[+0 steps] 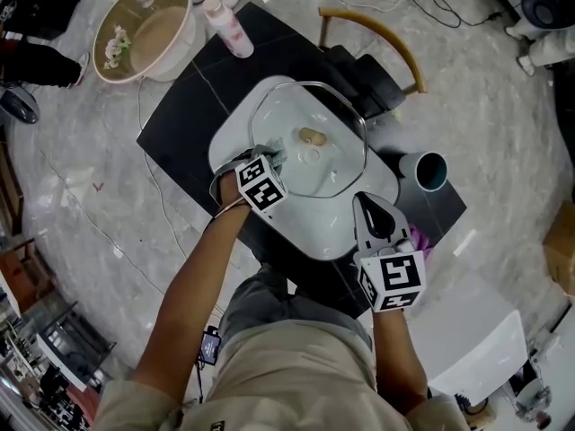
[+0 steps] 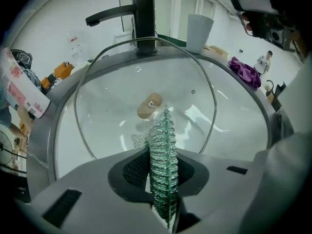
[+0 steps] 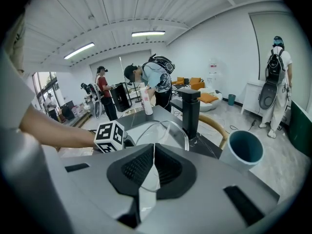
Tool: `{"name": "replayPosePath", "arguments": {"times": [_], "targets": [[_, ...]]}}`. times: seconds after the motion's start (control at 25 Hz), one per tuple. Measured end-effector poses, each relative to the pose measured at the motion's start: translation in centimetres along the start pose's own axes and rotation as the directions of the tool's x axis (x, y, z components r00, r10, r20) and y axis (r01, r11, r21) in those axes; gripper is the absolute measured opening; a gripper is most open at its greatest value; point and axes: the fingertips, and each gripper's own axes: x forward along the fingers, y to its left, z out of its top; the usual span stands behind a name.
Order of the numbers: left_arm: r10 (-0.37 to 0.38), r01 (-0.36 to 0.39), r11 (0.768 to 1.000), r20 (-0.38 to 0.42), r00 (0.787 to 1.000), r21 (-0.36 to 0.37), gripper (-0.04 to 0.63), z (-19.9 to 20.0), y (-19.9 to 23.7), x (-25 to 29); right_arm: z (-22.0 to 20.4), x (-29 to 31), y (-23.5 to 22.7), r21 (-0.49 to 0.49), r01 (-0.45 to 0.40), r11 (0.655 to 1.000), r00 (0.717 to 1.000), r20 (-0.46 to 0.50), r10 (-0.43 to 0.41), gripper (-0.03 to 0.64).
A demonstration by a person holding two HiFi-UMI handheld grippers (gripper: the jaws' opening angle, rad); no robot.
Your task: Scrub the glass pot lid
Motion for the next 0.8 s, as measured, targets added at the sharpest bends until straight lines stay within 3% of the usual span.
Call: {"name": "replayPosePath", "arguments": {"times": [0.28,0.52,0.8], "targets": [[-0.090,0.089,0.996,0.042,0.995,0.019,0.086,2.0,-3.3,-0.2,1.0,-0.8,0.7,-0.016,-0.003,1.000,1.000,0.015,0.003,0.025],[-0.140,0.134,0.990,0.120,0.983,0.054,0.086,4.2,-5.1,-3.4,2.8,-1.7,1.8,-0.046,-0.002,0.999,0.999,0.037,0.004,0.025],[-0.100,0.125,0.990,0.330,0.939,-0.058,0.086,5.6,-3.4,-13.2,5.9,-4.0,4.4,-0.095,-0.007,0.995,0.996,0.090,0.016,0.025]]}}
